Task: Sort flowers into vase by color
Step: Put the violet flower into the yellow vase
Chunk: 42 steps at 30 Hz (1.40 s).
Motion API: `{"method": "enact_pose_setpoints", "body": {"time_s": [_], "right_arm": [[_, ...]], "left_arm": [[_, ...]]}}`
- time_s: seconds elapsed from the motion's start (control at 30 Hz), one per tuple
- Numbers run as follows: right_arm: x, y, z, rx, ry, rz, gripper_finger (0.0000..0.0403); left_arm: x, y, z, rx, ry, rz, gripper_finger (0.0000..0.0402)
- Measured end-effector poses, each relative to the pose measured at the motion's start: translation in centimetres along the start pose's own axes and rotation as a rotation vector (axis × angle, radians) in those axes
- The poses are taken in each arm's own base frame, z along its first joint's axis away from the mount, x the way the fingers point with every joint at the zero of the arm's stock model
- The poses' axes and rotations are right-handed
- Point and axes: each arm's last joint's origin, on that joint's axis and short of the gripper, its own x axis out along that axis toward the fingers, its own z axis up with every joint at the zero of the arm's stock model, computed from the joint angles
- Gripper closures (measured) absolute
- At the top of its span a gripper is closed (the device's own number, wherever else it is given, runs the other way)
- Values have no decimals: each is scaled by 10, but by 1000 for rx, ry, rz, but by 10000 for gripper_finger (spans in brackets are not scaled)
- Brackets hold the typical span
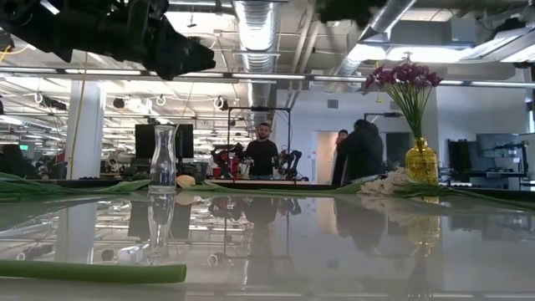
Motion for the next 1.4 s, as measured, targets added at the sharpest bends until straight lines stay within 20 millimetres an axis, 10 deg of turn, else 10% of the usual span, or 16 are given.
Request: {"method": "enact_pose_setpoints", "body": {"time_s": [0.23, 0.53, 1.4], "right_arm": [[-57, 21, -55, 191, -25, -258, 372], [-102, 1, -106, 412, -23, -630, 376], [-180, -61, -116, 556, -191, -1312, 376]], "left_arm": [[0, 0, -2, 34, 15, -2, 177], [0, 0, -3, 34, 34, -4, 177], [0, 0, -1, 22, 8, 9, 178]]}}
